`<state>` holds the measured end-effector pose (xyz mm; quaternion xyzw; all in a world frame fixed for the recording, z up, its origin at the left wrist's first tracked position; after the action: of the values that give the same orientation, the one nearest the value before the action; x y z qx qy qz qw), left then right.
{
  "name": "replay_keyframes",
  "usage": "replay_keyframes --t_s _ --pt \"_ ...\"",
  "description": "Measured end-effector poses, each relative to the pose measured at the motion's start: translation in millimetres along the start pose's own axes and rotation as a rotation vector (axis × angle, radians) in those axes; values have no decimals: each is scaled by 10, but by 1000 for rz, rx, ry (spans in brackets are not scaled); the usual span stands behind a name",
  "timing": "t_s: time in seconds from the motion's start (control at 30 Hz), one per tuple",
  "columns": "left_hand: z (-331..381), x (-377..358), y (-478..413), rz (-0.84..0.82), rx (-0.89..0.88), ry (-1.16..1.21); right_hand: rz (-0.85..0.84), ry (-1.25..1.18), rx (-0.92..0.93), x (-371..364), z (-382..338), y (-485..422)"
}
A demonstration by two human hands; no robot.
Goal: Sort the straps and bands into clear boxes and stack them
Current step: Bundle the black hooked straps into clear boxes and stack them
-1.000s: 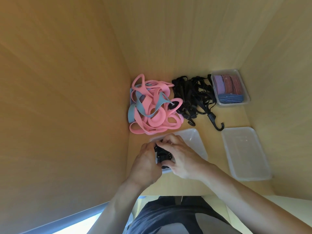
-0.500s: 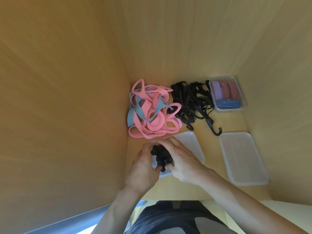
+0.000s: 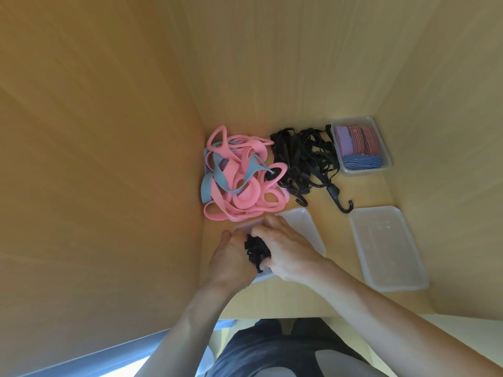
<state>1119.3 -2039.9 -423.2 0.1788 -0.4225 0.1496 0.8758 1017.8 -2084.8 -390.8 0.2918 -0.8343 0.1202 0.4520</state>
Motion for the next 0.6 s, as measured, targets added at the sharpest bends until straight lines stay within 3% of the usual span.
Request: replay_keyframes --t_s 0.1,0.27,0.4,0.6 --pt "15 -13 3 -12 9 -24 25 90 20 -14 12 -2" --pt "0 73 12 -2 -42 -22 27 -246 -132 -22 197 105" --pt "55 136 16 -33 -115 78 33 -318 -140 42 220 110" --pt "202 286 63 121 -187 220 26 -325 -131 126 243 116"
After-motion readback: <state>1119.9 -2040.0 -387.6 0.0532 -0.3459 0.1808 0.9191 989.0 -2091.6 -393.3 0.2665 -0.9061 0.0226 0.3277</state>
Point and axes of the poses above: each hand's wrist, its own y-axis away from the middle knuckle, its own x-axis out of the back of the hand, z = x × y, the point moved 10 cm from there along -y, towards the middle knuckle, and after that the axes turned 15 degrees about z, right-handed, at the moved point
